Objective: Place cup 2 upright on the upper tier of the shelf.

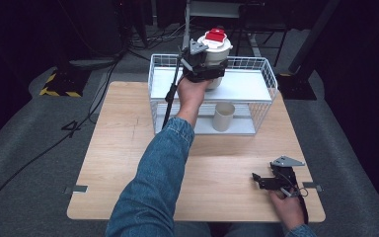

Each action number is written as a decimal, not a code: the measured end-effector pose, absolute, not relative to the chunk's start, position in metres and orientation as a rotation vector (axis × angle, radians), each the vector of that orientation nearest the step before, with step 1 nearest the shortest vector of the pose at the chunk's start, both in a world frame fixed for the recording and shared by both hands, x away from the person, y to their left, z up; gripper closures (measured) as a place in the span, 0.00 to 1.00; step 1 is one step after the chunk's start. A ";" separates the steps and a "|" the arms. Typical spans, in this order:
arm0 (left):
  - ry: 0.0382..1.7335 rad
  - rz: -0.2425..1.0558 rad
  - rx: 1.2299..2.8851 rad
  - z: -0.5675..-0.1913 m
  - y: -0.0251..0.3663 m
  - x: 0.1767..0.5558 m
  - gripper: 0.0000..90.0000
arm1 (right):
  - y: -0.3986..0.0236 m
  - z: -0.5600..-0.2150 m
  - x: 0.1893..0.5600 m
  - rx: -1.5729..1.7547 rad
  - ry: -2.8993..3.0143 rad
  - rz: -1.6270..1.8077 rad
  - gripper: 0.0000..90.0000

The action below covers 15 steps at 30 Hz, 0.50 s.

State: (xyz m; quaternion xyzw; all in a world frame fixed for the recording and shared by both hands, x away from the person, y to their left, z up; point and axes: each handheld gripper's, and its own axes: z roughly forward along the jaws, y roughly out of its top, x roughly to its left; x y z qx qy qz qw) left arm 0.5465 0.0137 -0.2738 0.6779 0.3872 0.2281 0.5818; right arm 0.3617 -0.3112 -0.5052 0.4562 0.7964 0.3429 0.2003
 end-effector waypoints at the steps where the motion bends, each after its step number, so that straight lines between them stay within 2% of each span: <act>1: 0.912 0.527 1.585 -0.275 0.013 0.547 0.14 | -0.311 -0.505 0.362 1.275 2.226 0.958 0.11; 15: 0.947 0.530 1.587 -0.285 0.013 0.551 0.14 | -0.311 -0.505 0.362 1.271 2.228 0.956 0.11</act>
